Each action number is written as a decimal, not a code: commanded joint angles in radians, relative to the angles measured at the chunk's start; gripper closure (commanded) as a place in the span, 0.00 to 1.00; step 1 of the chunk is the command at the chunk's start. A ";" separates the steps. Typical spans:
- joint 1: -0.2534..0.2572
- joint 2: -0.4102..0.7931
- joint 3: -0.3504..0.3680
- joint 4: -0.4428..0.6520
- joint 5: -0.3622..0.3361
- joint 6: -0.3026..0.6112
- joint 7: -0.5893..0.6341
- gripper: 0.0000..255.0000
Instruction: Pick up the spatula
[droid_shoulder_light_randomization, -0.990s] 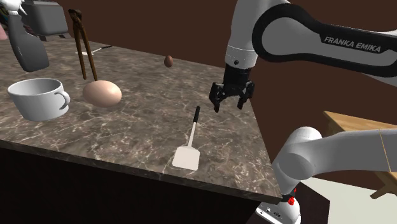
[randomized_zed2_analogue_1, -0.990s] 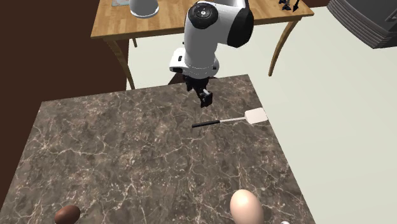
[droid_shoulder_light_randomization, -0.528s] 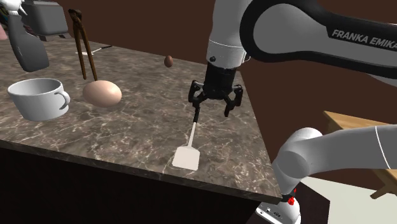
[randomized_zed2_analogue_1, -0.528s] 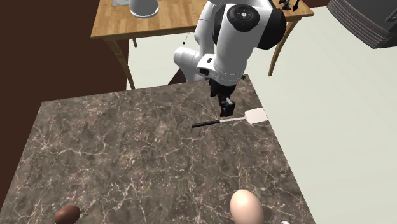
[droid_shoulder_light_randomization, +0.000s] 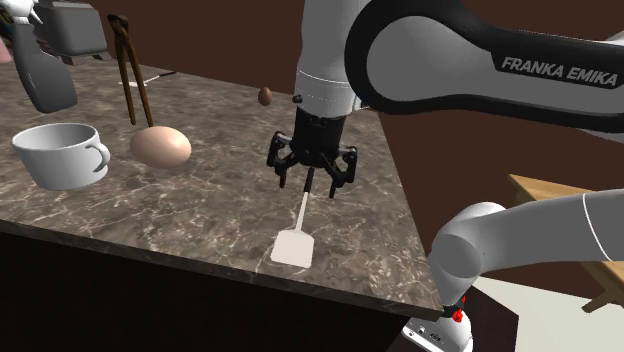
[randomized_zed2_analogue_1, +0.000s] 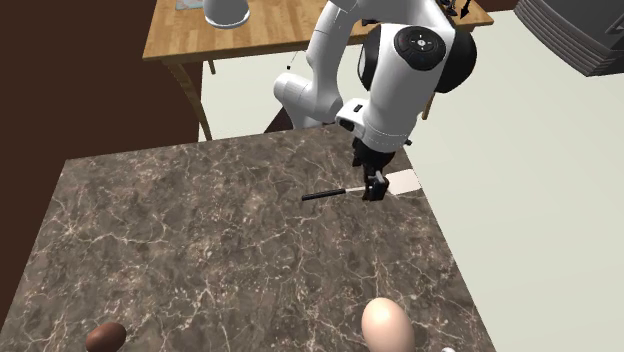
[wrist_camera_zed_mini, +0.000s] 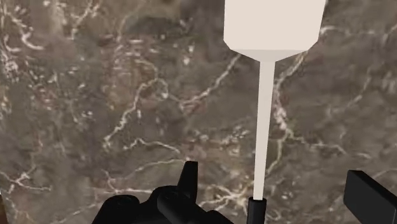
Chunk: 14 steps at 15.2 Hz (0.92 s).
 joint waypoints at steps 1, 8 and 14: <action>0.002 -0.004 0.008 -0.027 0.007 0.024 0.001 0.00; 0.006 -0.008 0.021 -0.062 0.017 0.057 0.000 1.00; 0.006 -0.007 0.021 -0.062 0.017 0.057 0.000 1.00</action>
